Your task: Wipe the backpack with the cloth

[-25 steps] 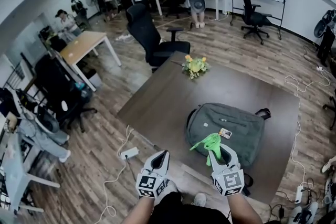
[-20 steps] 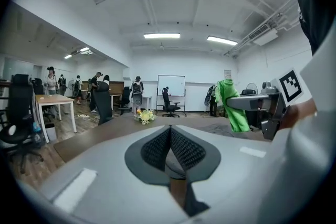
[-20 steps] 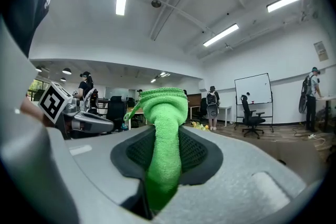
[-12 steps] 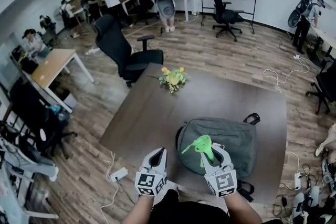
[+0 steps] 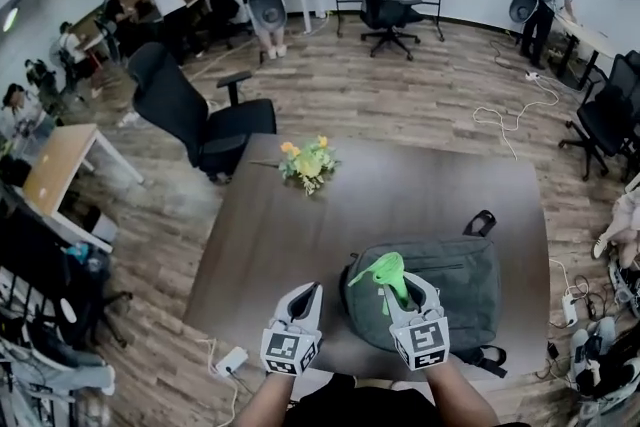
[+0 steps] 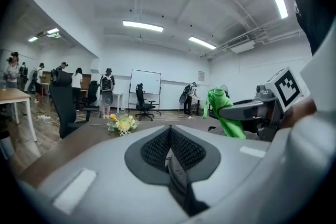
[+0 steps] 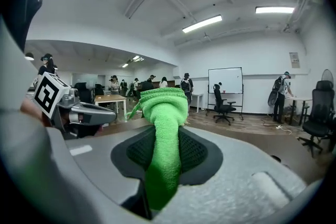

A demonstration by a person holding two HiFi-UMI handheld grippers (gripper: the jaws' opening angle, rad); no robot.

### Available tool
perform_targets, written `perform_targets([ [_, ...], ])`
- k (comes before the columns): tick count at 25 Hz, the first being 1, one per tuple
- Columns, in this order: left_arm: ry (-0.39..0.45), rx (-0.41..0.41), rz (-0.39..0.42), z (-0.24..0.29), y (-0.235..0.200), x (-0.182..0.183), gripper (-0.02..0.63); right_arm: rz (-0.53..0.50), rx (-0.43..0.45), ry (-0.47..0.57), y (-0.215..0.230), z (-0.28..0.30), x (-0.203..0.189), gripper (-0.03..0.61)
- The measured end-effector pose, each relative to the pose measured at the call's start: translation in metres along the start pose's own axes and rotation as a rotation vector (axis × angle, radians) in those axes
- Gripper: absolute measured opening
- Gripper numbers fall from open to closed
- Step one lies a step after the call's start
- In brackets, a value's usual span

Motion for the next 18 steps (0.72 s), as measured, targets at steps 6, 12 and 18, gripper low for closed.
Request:
perform_targets([
  [6, -0.052, -0.100, 0.009, 0.027, -0.023, -0.014, 0.020, 0.048, -0.127, -0.093, 0.010, 0.023, -0.027, 0.101],
  [12, -0.094, -0.149, 0.008, 0.048, -0.030, -0.021, 0.020, 0.104, -0.168, -0.210, 0.021, 0.039, -0.055, 0.103],
  [18, -0.108, -0.147, -0.021, 0.056, -0.032, -0.022, 0.020, 0.177, -0.196, -0.291, 0.033, 0.064, -0.077, 0.103],
])
Point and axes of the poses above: the fingertips, and each gripper's own axes: z forward along the fingers, y to its right, x out of its top, the point moved 7 cm from there along -z, backward along the fingers, and after that the axes turned 3 degrees about -x, right-handed, at the moved point
